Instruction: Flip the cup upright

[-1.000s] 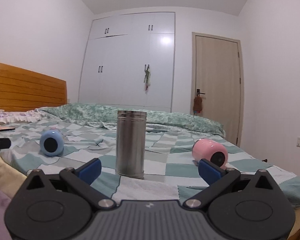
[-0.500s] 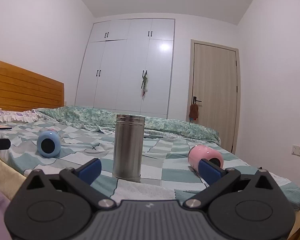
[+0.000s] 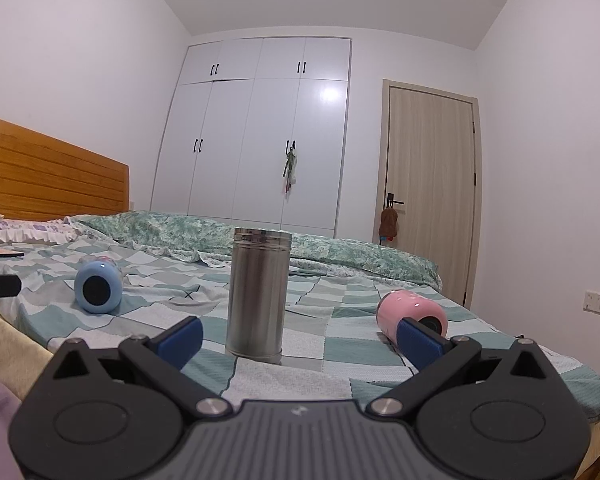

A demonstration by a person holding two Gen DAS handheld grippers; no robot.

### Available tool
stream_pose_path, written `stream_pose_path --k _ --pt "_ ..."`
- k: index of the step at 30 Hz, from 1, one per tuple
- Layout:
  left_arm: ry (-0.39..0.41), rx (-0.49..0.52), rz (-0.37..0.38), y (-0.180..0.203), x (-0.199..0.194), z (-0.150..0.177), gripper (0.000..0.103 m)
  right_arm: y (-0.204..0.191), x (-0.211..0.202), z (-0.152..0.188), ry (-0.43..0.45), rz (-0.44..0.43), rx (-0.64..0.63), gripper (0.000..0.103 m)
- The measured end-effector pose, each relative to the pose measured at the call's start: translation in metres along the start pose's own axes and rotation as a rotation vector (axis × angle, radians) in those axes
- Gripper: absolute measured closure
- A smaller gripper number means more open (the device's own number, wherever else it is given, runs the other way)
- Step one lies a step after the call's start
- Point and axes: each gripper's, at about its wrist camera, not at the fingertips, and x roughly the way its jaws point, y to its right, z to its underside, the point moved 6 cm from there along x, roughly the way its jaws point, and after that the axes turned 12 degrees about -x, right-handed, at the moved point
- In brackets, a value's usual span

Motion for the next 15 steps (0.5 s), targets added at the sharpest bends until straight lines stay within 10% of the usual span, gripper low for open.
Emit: stream_pose_path --k 15 --pt "0.0 -0.002 0.002 0.0002 -0.0006 -0.0001 0.0 0.0 -0.0002 -0.0002 0.0 0.0 0.0 0.0"
